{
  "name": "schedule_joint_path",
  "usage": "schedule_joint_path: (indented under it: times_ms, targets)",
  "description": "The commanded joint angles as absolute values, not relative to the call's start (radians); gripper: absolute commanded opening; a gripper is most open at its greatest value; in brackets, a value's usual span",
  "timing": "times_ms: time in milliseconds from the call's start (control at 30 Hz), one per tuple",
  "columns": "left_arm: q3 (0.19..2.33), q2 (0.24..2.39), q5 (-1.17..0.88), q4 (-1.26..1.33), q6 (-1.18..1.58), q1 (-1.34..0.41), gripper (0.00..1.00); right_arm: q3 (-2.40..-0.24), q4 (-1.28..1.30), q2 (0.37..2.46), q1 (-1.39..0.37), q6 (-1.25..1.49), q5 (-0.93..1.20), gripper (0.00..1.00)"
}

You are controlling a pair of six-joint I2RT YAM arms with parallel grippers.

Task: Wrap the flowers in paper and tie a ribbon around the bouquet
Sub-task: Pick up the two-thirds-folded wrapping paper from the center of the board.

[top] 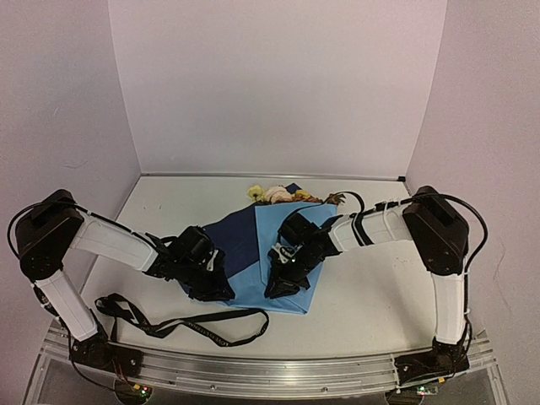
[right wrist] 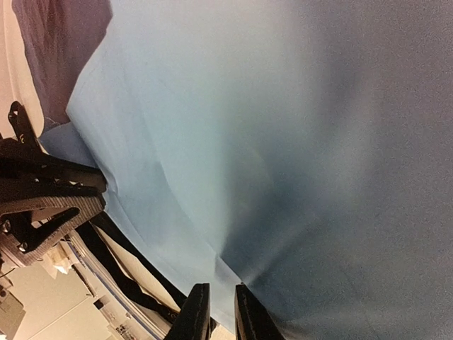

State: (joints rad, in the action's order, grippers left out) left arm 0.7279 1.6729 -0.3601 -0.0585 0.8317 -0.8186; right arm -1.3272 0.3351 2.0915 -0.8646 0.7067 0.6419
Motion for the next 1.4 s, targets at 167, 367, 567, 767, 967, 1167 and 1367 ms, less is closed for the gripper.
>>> schedule_joint_path:
  times_ms: [167,367,567,767,967,1167,1367]
  targets:
    - [0.771,1.681,-0.255,-0.181,0.735,-0.720,0.17,-1.427,0.403,2.182,-0.867,0.671,0.606,0.13]
    - [0.776,1.590,-0.280,-0.219,0.762,-0.712,0.20,-1.445,0.402,2.202,-0.867,0.671,0.600,0.13]
    - [0.747,1.493,-0.285,-0.169,0.932,-0.807,0.22,-1.438,0.400,2.202,-0.867,0.669,0.607,0.12]
    - [0.744,1.584,-0.287,-0.080,0.972,-0.827,0.20,-1.429,0.389,2.206,-0.867,0.677,0.617,0.12]
    - [0.685,1.644,-0.293,-0.019,0.980,-0.827,0.20,-1.417,0.382,2.201,-0.868,0.675,0.618,0.12]
    - [0.651,1.662,-0.274,-0.005,0.998,-0.826,0.20,-1.403,0.375,2.199,-0.867,0.674,0.619,0.12]
    - [0.601,1.591,-0.190,-0.054,1.024,-0.821,0.21,-1.392,0.369,2.198,-0.867,0.673,0.621,0.11]
